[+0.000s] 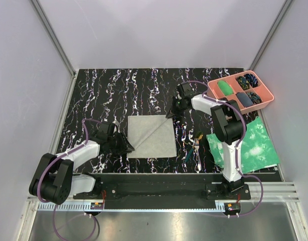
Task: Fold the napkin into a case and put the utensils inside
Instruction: Flatten out the upper triangle-folded napkin at the center of the board.
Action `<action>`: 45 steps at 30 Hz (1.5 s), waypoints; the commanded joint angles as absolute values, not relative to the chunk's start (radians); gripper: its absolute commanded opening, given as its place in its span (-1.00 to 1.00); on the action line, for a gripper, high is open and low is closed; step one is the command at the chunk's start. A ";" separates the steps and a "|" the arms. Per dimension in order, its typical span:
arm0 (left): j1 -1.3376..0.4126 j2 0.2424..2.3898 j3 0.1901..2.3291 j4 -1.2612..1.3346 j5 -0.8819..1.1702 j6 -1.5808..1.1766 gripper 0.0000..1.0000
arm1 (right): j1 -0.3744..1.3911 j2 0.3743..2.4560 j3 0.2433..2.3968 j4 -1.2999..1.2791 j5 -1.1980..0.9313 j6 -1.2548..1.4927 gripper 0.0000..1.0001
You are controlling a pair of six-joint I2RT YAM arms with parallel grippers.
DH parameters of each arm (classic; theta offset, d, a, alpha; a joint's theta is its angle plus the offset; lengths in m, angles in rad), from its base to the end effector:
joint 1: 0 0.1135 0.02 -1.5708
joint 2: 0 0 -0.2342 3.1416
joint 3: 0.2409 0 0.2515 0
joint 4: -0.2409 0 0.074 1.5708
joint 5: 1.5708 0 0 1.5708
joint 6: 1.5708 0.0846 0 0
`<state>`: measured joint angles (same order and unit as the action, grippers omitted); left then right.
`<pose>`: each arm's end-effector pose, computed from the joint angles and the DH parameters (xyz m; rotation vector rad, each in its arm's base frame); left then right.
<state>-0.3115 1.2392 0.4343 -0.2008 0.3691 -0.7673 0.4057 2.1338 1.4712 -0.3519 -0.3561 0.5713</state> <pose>0.2174 -0.1021 0.0714 -0.4710 2.6833 -0.8414 0.4068 0.2068 0.0784 0.0852 2.7079 0.7925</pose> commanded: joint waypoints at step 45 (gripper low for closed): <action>-0.308 1.104 0.324 -0.224 0.376 -0.785 -0.37 | 0.371 2.095 1.422 -0.410 -0.261 0.476 -0.78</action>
